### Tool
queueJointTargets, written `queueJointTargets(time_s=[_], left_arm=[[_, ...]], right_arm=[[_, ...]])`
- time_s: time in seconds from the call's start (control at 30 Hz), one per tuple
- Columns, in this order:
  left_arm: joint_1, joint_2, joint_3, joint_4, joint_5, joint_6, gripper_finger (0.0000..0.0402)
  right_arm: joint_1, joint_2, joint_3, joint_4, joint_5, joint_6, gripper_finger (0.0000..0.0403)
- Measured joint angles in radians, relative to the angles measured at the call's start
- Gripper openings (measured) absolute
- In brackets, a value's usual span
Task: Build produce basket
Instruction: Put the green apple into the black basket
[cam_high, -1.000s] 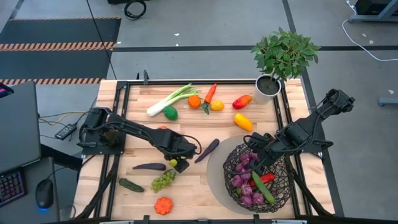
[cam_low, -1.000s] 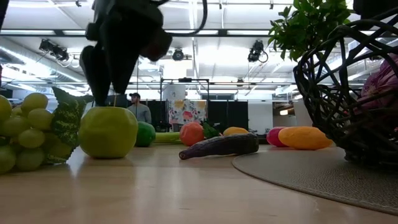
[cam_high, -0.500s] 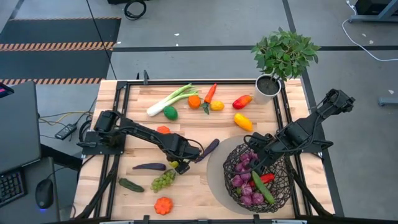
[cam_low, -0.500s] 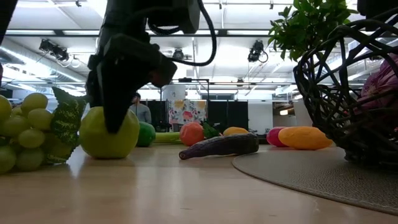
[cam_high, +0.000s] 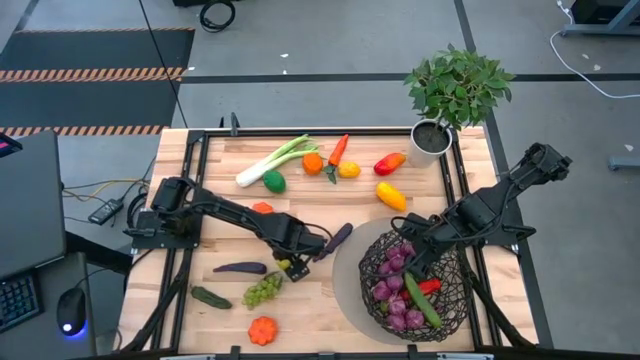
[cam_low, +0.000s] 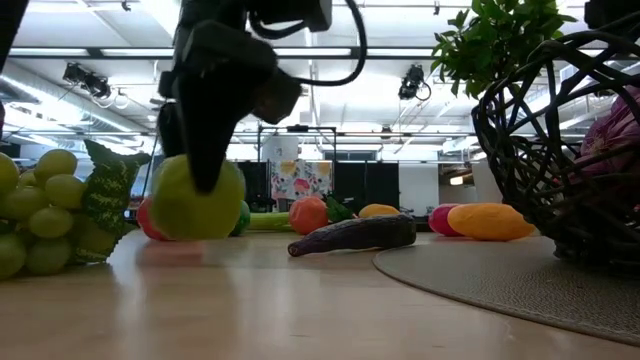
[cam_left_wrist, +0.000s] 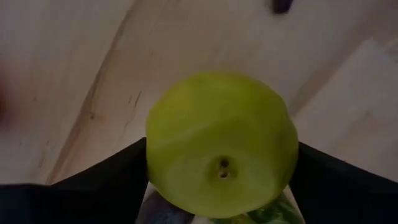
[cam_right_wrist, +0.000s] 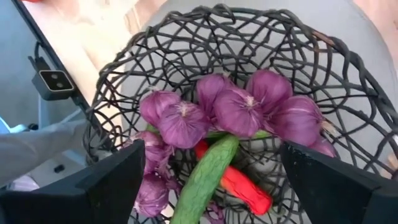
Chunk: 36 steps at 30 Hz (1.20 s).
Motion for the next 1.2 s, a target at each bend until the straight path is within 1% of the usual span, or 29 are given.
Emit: queueJointTargets(time_s=[0.13, 0.27, 0.33, 0.4, 0.57, 0.63, 0.67, 0.83, 0.93, 1.0, 1.1, 1.2], left_arm=[[0.014, -0.006, 0.065, -0.002, 0.0, 0.035, 0.0331], [0.035, -0.007, 0.183, 0.0, 0.001, 0.076, 0.034], [0.047, -0.007, 0.252, 0.031, 0.001, 0.111, 0.034], [0.055, -0.007, 0.324, 0.101, 0.0, 0.156, 0.0338], [0.055, -0.009, 0.465, 0.37, -0.001, 0.275, 0.0341], [0.054, -0.01, 0.491, 0.467, -0.01, 0.304, 0.0341], [0.054, -0.01, 0.502, 0.487, -0.026, 0.322, 0.0341], [0.055, -0.009, 0.514, 0.498, -0.083, 0.469, 0.0341], [0.05, -0.007, 0.513, 0.504, -0.143, 0.569, 0.0343], [0.048, 0.001, 0.513, 0.528, -0.176, 0.614, 0.0344], [0.051, 0.018, 0.513, 0.55, -0.18, 0.614, 0.0345], [0.055, 0.039, 0.512, 0.562, -0.18, 0.59, 0.0345]], right_arm=[[-0.002, -0.003, 0.0, -0.018, -0.021, 0.015, 0.0374], [-0.002, -0.032, 0.0, -0.054, -0.067, 0.049, 0.0374], [-0.002, -0.058, 0.0, -0.069, -0.076, 0.078, 0.0374], [-0.002, -0.086, 0.0, -0.066, -0.069, 0.106, 0.0374], [-0.001, -0.146, 0.0, 0.036, 0.019, 0.135, 0.0373], [-0.001, -0.162, 0.0, 0.079, 0.055, 0.149, 0.0373], [-0.001, -0.171, 0.0, 0.098, 0.073, 0.161, 0.0373], [-0.001, -0.24, 0.0, 0.212, 0.162, 0.213, 0.0373], [-0.001, -0.284, 0.0, 0.307, 0.225, 0.217, 0.0373], [-0.001, -0.305, 0.0, 0.349, 0.233, 0.213, 0.0373], [-0.005, -0.312, 0.0, 0.343, 0.233, 0.241, 0.0373], [-0.015, -0.284, 0.0, 0.339, 0.232, 0.255, 0.0373]])
